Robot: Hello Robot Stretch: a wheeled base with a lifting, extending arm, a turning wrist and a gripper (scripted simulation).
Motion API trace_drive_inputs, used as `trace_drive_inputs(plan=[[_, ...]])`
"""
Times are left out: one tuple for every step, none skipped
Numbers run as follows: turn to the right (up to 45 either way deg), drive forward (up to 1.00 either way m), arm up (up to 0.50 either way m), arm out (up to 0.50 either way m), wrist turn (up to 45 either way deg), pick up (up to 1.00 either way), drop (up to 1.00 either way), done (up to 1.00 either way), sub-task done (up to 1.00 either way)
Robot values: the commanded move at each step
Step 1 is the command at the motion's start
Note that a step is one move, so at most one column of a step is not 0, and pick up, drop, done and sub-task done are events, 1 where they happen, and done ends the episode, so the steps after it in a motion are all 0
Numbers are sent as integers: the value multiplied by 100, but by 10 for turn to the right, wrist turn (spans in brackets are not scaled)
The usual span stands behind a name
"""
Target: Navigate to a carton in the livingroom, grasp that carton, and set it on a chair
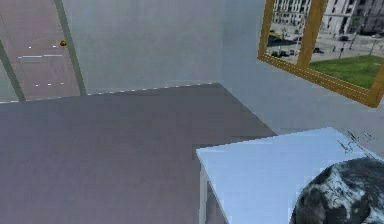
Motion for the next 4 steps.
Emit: trace_drive_inputs(plan=[[0,0,0,0,-450,0,0,0,0],[0,0,0,0,-120,0,0,0,0],[0,0,0,-36,0,0,0,0,0],[-450,0,0,0,0,0,0,0,0]])
